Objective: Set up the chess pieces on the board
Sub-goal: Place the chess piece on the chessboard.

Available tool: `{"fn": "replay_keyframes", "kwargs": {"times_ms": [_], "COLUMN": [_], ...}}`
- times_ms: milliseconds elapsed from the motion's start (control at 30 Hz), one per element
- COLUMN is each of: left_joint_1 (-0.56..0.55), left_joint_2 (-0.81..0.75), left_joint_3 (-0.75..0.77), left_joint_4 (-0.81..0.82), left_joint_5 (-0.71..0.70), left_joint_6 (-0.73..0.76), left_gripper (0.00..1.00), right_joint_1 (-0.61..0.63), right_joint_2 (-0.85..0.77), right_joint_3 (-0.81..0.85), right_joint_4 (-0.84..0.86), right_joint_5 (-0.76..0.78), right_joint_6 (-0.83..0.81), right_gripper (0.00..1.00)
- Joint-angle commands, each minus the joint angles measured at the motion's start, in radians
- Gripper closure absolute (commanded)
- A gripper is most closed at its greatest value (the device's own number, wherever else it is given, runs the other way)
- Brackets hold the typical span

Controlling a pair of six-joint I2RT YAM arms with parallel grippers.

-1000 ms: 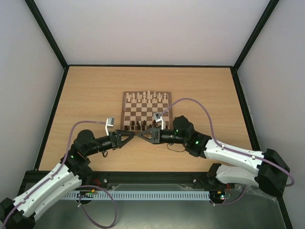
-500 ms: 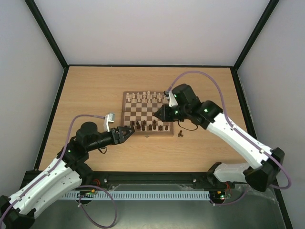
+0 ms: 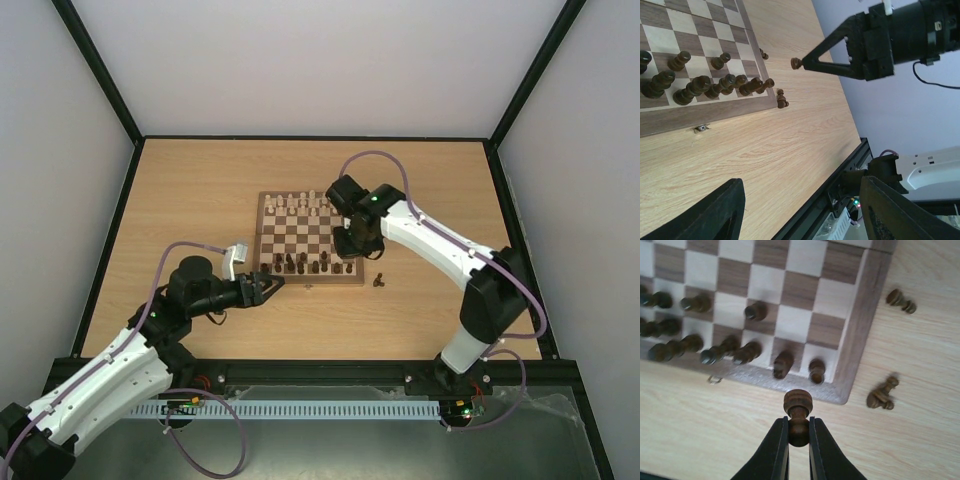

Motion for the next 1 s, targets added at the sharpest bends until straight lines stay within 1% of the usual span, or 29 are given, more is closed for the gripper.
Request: {"fn": "replay_keyframes", "kwargs": {"times_ms": [0,300,967], "left_joint_1": [0.017,0.051,0.07], "left_joint_2": [0.003,0.005,-0.024], "left_joint_3": [-0.01,-0.018,-0.024], "left_joint_4": [0.027,0.027,0.004], "left_joint_5": [0.042,0.083,0.094], "left_joint_6": [0.032,0.047,0.048], "left_gripper": [0.34,0.34,0.34], "right_joint_1": [-0.017,-0.039,-0.048], "right_joint_2": [0.07,0.197,0.317], "right_joint_3": [0.082,0.125,0.14], "right_joint_4": [-0.101,-0.108,-0.042], "right_joint_5": [0.094,0.101,0.078], "right_joint_6": [-0.039,-0.078,-0.111], "right_gripper": [0.97,0.97,0.97]}}
